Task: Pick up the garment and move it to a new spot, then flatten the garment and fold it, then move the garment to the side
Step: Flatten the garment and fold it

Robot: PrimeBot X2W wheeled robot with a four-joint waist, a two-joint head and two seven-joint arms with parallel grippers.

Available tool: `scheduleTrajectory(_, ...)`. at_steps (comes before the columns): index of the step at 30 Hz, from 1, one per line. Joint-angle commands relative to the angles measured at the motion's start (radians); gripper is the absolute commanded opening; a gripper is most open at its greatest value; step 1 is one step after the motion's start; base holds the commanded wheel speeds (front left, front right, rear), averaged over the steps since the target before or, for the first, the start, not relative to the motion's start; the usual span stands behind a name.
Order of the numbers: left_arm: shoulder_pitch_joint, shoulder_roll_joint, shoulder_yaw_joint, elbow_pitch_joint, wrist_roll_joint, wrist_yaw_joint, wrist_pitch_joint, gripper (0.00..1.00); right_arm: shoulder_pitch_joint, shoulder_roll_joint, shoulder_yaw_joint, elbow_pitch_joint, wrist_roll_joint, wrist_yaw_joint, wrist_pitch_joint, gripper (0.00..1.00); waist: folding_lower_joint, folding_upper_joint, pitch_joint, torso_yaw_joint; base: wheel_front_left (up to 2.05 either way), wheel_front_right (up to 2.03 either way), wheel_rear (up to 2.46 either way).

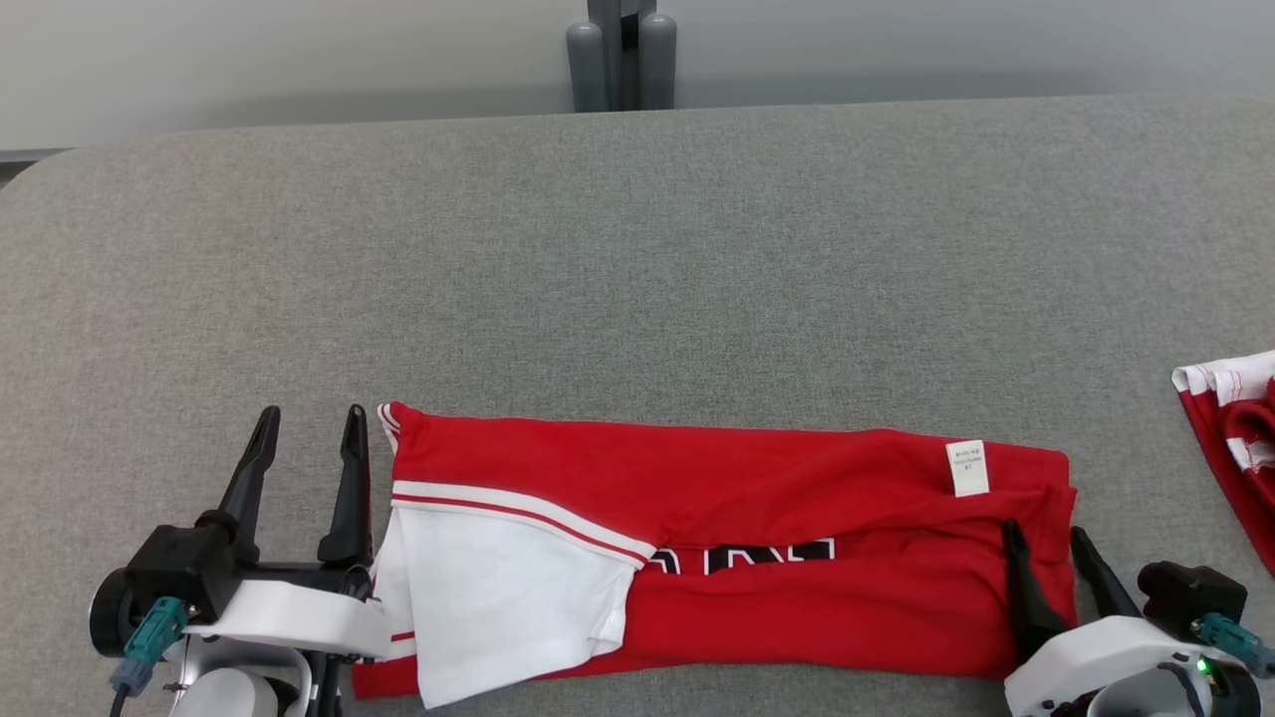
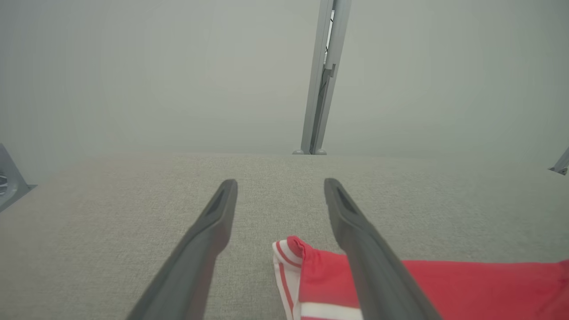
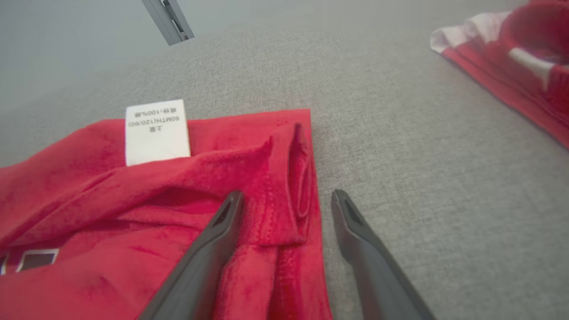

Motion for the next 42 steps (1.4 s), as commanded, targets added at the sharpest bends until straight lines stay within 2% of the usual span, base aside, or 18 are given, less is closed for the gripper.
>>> scheduleTrajectory(1,-0.015,0.004,0.006,0.004,0.005,-0.005,-0.003,1.0,-0.013,-0.004,0.018,0.029,0.024,0.0,-0.014,1.0,0.0,0.0,0.002,0.0,0.0,0.0,0.0)
scheduleTrajectory(5,-0.019,-0.003,0.016,0.006,0.011,-0.009,-0.003,1.0,-0.028,0.0,0.065,0.092,0.079,0.0,-0.041,1.0,0.0,0.0,0.006,0.001,0.0,0.0,0.0)
scheduleTrajectory(6,-0.02,-0.005,0.018,0.007,0.013,-0.01,-0.003,1.0,-0.032,0.001,0.073,0.101,0.091,0.0,-0.045,0.32,0.0,0.0,0.006,0.001,0.0,0.0,0.0)
scheduleTrajectory(7,-0.02,-0.005,0.018,0.007,0.013,-0.01,-0.003,1.0,-0.032,0.001,0.073,0.101,0.091,0.0,-0.045,0.32,0.0,0.0,0.006,0.001,0.0,0.0,0.0)
scheduleTrajectory(8,-0.02,-0.006,0.02,0.008,0.014,-0.011,-0.003,1.0,-0.037,0.001,0.078,0.109,0.1,0.0,-0.048,0.0,0.0,0.0,0.007,0.001,0.0,0.0,0.0)
scheduleTrajectory(11,-0.021,-0.009,0.026,0.009,0.017,-0.014,-0.003,1.0,-0.051,0.0,0.063,0.115,0.109,0.0,-0.055,0.0,0.0,0.0,0.009,-0.001,0.0,0.0,0.0)
scheduleTrajectory(16,-0.023,-0.015,0.036,0.007,0.023,-0.019,-0.003,1.0,-0.068,-0.012,-0.05,0.067,0.065,-0.001,-0.059,0.0,0.0,0.0,0.013,-0.008,0.0,0.0,0.0)
scheduleTrajectory(22,-0.023,-0.021,0.048,0.004,0.031,-0.024,-0.003,1.0,-0.077,-0.068,-0.185,0.036,0.007,-0.001,-0.06,0.0,0.0,0.0,0.014,-0.017,0.0,0.0,0.0)
scheduleTrajectory(26,-0.023,-0.026,0.053,0.002,0.036,-0.027,-0.003,1.0,-0.098,-0.091,-0.228,0.046,-0.006,-0.001,-0.05,0.0,0.0,0.0,0.013,-0.024,0.0,0.0,0.0)
scheduleTrajectory(29,-0.025,-0.028,0.056,0.002,0.039,-0.031,-0.003,1.0,-0.119,-0.074,-0.19,0.01,-0.002,0.0,-0.031,0.0,0.0,0.0,0.01,-0.029,0.0,0.0,0.0)
scheduleTrajectory(32,-0.022,-0.028,0.059,0.007,0.036,-0.035,-0.003,1.0,-0.122,-0.046,-0.116,-0.077,0.008,0.0,-0.008,0.0,0.0,0.0,0.006,-0.035,0.0,0.0,0.0)
scheduleTrajectory(39,-0.019,-0.036,0.052,0.021,0.037,-0.042,-0.003,1.0,-0.074,-0.006,0.127,-0.317,0.056,0.0,0.072,0.0,0.0,0.0,-0.013,-0.031,0.0,0.0,0.0)
scheduleTrajectory(42,-0.018,-0.04,0.044,0.03,0.038,-0.044,-0.003,1.0,-0.055,-0.003,0.26,-0.387,0.121,0.0,0.088,0.0,0.0,0.0,-0.019,-0.021,0.0,0.0,0.0)
